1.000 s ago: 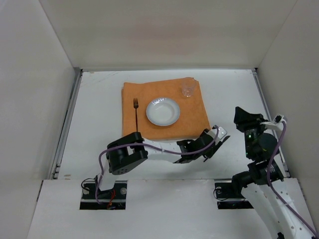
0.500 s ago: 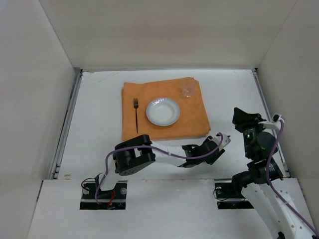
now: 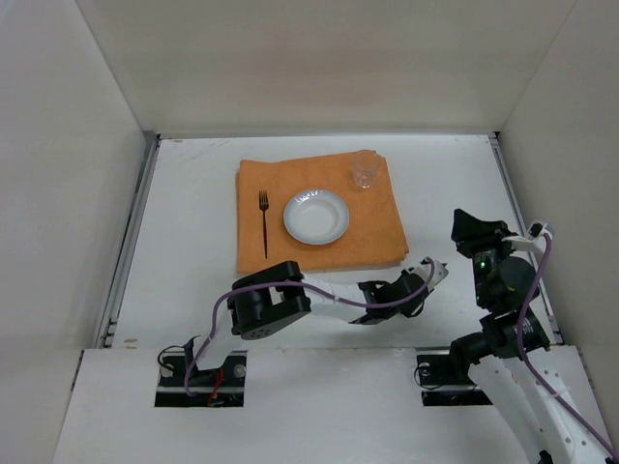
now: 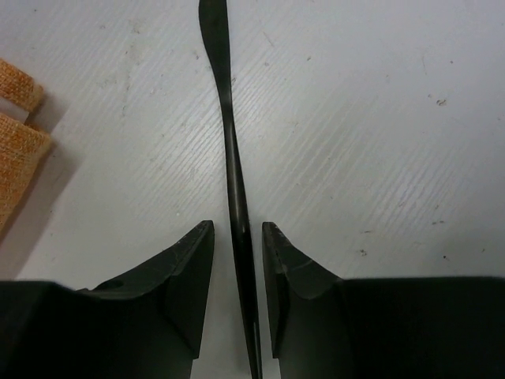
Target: Set the dinner table for one person
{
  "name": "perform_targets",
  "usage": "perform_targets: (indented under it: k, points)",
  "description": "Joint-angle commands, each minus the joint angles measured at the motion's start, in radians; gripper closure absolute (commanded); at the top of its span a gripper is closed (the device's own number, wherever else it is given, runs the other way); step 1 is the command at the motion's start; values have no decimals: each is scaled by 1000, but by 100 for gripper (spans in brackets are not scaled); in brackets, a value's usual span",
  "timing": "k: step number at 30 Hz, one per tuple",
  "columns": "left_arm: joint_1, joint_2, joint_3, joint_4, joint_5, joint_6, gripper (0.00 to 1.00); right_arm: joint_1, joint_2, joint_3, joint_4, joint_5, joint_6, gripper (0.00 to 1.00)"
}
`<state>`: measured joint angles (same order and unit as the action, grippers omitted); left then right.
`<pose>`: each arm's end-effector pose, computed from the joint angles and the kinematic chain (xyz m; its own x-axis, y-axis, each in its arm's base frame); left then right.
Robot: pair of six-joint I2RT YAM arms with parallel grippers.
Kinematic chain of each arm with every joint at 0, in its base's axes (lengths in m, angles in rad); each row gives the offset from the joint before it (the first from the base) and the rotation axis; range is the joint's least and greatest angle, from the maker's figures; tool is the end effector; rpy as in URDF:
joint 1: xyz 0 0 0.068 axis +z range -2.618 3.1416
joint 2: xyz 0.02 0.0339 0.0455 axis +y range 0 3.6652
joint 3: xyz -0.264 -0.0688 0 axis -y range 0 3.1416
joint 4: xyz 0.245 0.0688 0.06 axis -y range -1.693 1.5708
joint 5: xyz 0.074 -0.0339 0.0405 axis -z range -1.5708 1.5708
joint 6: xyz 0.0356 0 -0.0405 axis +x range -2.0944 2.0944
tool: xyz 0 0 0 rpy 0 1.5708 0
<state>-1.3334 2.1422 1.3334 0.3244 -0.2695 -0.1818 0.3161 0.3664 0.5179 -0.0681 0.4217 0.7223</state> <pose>0.1200 -0.4557 0.1493 -0.2671 0.3628 -0.8928 0.8471 0.5300 -0.0381 0.1117 0.0212 0.3132 0.1282 0.6766 -0.7251 0.0257 0.7287 0.6844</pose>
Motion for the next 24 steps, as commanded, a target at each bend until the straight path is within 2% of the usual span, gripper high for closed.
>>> perform_targets:
  k: [1, 3, 6, 15, 24]
  points:
    - [1, 18, 33, -21, 0, -12, 77, 13, -7, 42, 22, -15, 0, 60]
    - [3, 13, 32, -21, -11, -19, 89, 13, -7, 42, 24, -21, 0, 60]
    - [4, -22, 18, -9, -39, -34, 94, 13, -12, 45, 25, -21, 0, 60]
    - [17, -211, -28, 62, -118, -47, 97, 13, -14, 57, 19, -24, -1, 60]
    - [105, -286, -88, 74, -273, -114, 96, 10, -12, 48, 25, -18, 12, 60]
